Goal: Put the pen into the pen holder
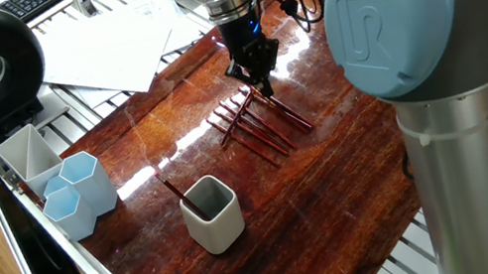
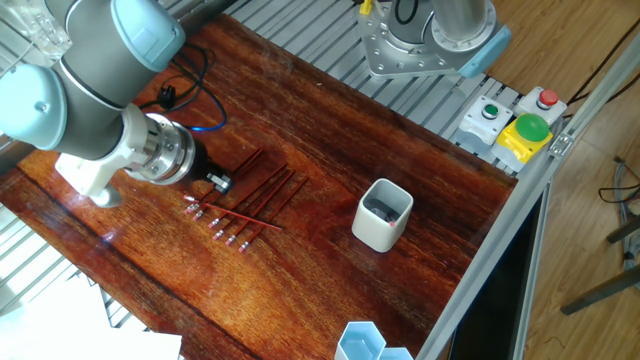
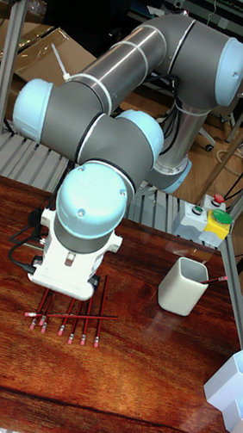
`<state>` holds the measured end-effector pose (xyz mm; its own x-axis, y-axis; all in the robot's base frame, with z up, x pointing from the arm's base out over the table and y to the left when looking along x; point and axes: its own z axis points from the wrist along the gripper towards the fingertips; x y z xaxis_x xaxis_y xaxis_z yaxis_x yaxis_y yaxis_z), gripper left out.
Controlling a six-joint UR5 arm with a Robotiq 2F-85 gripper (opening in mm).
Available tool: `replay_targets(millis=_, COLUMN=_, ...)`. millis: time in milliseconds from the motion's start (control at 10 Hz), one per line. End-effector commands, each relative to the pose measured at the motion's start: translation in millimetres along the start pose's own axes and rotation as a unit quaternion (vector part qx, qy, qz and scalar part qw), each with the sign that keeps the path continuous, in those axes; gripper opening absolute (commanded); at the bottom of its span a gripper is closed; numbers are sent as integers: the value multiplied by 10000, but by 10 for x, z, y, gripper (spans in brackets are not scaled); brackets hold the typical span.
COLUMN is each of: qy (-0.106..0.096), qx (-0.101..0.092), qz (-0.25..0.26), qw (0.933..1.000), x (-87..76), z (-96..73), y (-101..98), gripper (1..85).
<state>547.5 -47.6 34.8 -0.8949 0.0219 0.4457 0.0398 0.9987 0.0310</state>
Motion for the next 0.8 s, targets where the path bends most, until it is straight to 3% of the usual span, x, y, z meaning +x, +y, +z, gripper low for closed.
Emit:
replay_targets(millis=0, qy=-113, qx=-95, qz=-127, qw=9998, x=-96, z=23, y=26, gripper=327)
replay_targets(millis=300, qy=-181, qx=-117, qz=-221, qw=9995, x=-180, z=87, y=-11, gripper=390)
replay_targets(millis=700, qy=-75, qx=-77, qz=-389, qw=9992, x=-132, z=103, y=-46, gripper=500)
